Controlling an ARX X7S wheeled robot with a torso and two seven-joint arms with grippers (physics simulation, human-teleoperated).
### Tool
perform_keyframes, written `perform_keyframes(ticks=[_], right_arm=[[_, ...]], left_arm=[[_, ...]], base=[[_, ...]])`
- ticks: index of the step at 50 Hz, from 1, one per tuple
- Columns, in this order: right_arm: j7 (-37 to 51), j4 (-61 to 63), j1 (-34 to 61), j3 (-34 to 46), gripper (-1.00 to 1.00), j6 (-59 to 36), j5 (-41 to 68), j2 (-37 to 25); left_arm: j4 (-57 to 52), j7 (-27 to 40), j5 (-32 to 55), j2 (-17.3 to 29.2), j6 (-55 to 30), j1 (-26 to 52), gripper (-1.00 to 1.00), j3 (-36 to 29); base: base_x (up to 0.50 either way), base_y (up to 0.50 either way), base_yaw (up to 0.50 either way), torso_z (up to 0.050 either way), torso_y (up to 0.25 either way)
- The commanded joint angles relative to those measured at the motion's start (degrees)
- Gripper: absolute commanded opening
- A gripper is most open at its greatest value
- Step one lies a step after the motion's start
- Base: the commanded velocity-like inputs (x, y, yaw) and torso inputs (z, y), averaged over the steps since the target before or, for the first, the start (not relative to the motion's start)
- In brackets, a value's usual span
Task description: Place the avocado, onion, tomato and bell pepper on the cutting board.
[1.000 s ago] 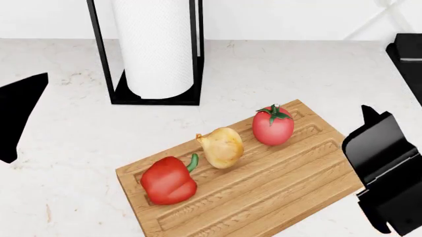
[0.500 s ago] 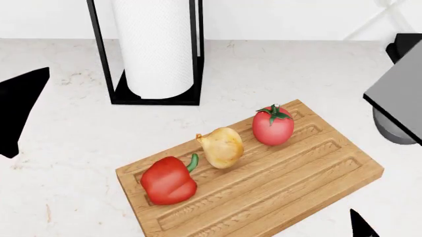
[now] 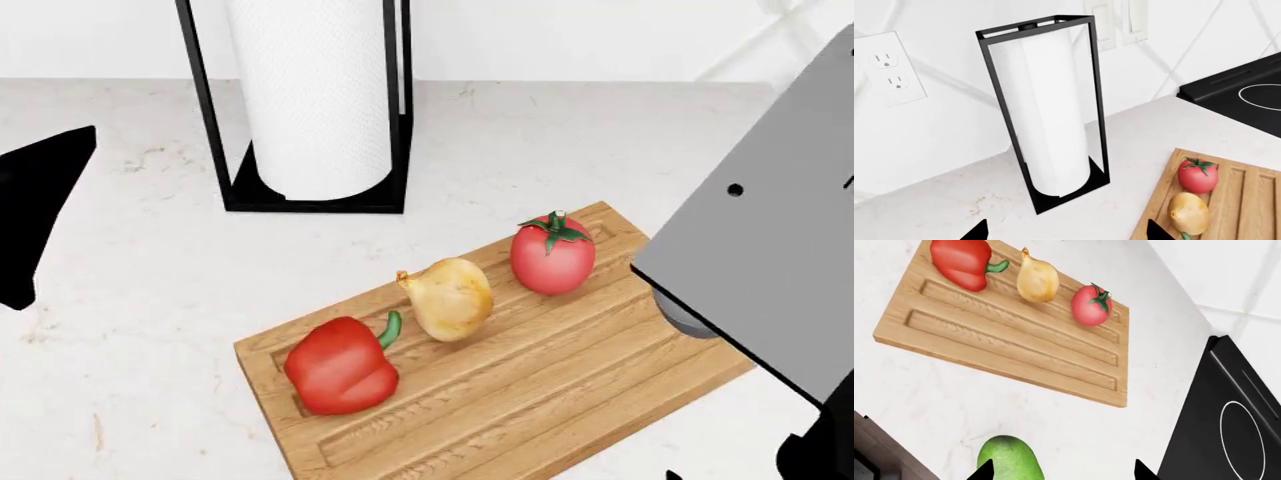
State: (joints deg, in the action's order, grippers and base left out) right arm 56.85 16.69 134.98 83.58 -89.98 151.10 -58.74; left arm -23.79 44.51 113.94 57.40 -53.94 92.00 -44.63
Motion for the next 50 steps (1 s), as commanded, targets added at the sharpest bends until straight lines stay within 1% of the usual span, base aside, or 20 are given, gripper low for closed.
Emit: perform_keyframes(ticks=[1, 8, 20, 33, 46, 50], right_arm=[[-24.88, 2.06, 0.01, 2.13, 1.0, -0.01, -22.19, -1.86], [-25.34, 2.98, 0.0, 4.32, 1.0, -0.01, -21.33, -2.08], [-29.53, 3.91, 0.0, 5.05, 1.0, -0.01, -23.41, -2.66], [-37.99, 5.13, -0.21, 5.39, 1.0, 0.12, -29.37, -2.44], [-42.03, 6.54, -3.33, 6.58, 1.0, 2.51, -34.2, -1.58], [-42.11, 7.57, -5.06, 6.78, 1.0, 3.78, -35.18, -2.16]], left_arm=[[0.28, -0.34, -0.44, 0.18, -0.24, 0.14, 1.0, 0.08], [0.34, -0.52, -0.51, 0.47, -0.43, 0.33, 1.0, 0.22], [0.69, -0.51, -0.54, 0.71, -0.79, 1.07, 1.0, 0.47], [0.64, -0.65, -0.79, 1.18, -0.75, 0.88, 1.0, 0.63], [1.11, -0.78, -0.72, 1.14, -1.07, 1.51, 1.0, 0.8], [0.92, -0.75, -0.7, 1.23, -1.0, 1.36, 1.0, 0.81]], base=[[0.0, 0.0, 0.0, 0.0, 0.0], [0.0, 0.0, 0.0, 0.0, 0.0], [0.0, 0.0, 0.0, 0.0, 0.0], [0.0, 0.0, 0.0, 0.0, 0.0], [0.0, 0.0, 0.0, 0.0, 0.0], [0.0, 0.0, 0.0, 0.0, 0.0]])
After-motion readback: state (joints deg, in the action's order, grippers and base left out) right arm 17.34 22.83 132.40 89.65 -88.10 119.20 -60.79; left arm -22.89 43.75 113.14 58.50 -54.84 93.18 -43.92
